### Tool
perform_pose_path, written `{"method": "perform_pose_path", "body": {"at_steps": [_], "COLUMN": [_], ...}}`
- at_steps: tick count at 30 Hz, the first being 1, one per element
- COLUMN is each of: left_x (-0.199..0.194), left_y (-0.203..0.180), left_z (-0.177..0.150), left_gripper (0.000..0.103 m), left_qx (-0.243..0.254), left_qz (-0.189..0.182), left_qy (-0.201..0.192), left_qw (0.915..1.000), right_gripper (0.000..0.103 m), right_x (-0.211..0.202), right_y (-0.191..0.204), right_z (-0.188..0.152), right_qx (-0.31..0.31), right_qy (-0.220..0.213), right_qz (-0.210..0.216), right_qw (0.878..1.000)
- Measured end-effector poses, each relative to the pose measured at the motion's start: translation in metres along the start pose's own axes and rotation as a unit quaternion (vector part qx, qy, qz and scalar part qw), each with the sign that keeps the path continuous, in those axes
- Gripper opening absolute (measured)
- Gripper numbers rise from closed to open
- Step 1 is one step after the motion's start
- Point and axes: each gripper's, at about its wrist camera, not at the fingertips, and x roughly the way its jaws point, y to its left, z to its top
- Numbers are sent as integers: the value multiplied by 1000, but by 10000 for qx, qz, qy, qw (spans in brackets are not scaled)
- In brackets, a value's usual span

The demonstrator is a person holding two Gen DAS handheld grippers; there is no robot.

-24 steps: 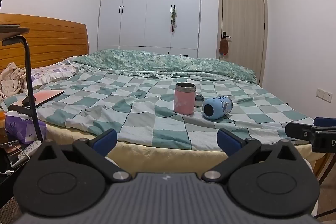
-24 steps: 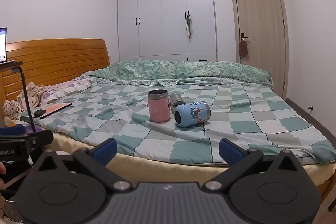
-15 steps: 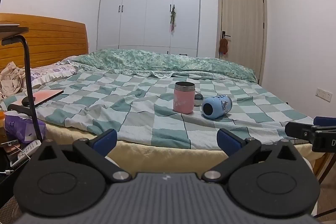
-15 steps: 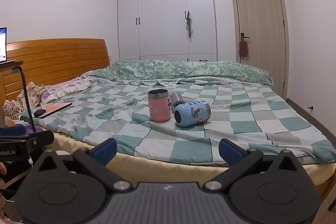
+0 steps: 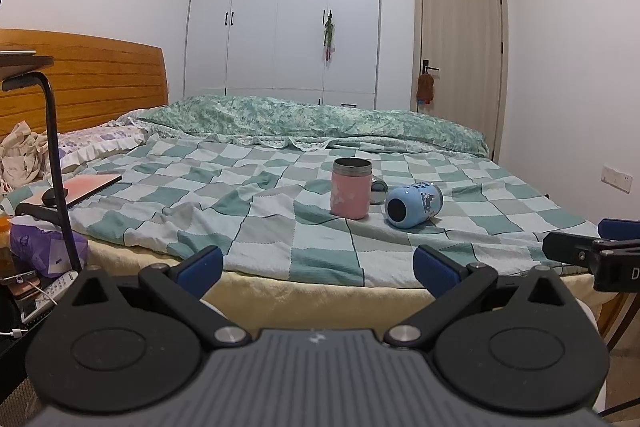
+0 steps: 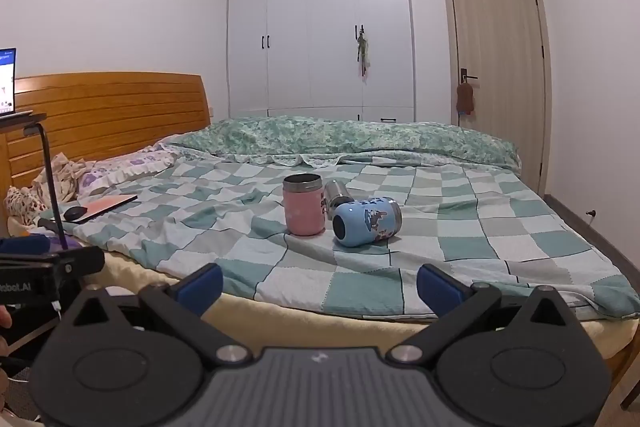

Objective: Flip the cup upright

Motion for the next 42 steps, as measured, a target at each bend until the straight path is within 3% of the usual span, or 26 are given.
{"method": "perform_pose_path", "body": {"at_steps": [24,42], "left_x": [-6,0], "left_y": [-3,3], "left_z": [1,0], "left_gripper": [103,103], "left_qx": [79,-101], "left_qz": [-128,-102], "left_qy": [-144,31], "left_qw": [9998,9999], "right_gripper": [103,103], "right_x": [0,2], "right_y": [3,5], "right_z": [-2,-4], "right_qx": [6,12], "right_qy": [32,61], "right_qz": [-14,0], "right_qw": [10000,10000]}}
